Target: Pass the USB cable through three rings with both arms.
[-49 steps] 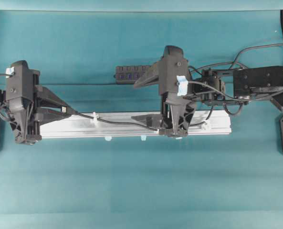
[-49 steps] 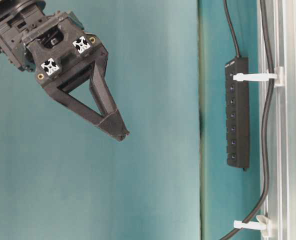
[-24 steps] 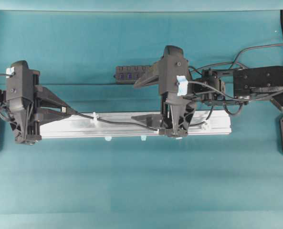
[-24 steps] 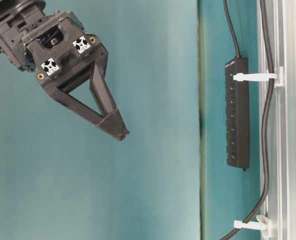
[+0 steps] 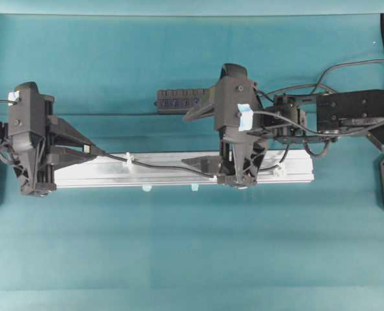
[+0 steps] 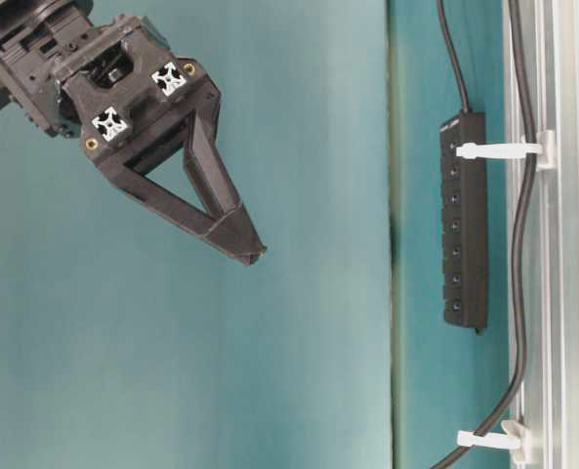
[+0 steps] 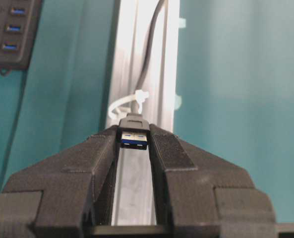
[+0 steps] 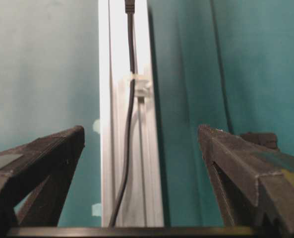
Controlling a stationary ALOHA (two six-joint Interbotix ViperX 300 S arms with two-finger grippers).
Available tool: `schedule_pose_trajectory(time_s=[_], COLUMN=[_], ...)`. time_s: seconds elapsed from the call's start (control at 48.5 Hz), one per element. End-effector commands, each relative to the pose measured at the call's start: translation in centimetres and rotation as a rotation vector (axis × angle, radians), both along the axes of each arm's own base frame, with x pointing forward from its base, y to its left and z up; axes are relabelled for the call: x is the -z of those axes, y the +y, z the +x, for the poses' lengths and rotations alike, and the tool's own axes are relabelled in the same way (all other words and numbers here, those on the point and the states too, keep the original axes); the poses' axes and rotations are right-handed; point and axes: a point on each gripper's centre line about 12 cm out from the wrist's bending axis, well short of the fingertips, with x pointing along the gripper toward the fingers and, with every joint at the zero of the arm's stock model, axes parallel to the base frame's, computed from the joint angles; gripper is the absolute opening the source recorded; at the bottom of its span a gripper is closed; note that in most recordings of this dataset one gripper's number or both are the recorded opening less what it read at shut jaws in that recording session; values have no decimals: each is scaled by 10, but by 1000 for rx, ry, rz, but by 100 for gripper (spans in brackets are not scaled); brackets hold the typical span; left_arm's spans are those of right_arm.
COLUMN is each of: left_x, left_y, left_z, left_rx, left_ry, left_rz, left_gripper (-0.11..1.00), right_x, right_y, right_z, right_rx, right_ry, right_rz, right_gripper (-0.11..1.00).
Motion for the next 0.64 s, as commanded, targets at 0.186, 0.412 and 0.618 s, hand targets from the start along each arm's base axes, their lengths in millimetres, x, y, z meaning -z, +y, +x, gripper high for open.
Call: schedule_pose_trajectory(time_s=[0.186, 0.412, 0.618], left_x=[-12, -12, -12], left_y=[0, 0, 0], left_z=[5, 4, 4], left_rx=[3, 4, 3], left_ry=[-38, -40, -41], left_rz=[4, 5, 4], left_gripper=[22, 22, 22], right_x=[-6, -5, -5], right_y=[-1, -1, -1], right_z=[1, 2, 3], right_rx=[6, 6, 6], right_ry=[-19, -14, -14], right_rz=[7, 7, 7], right_gripper=[78, 78, 78])
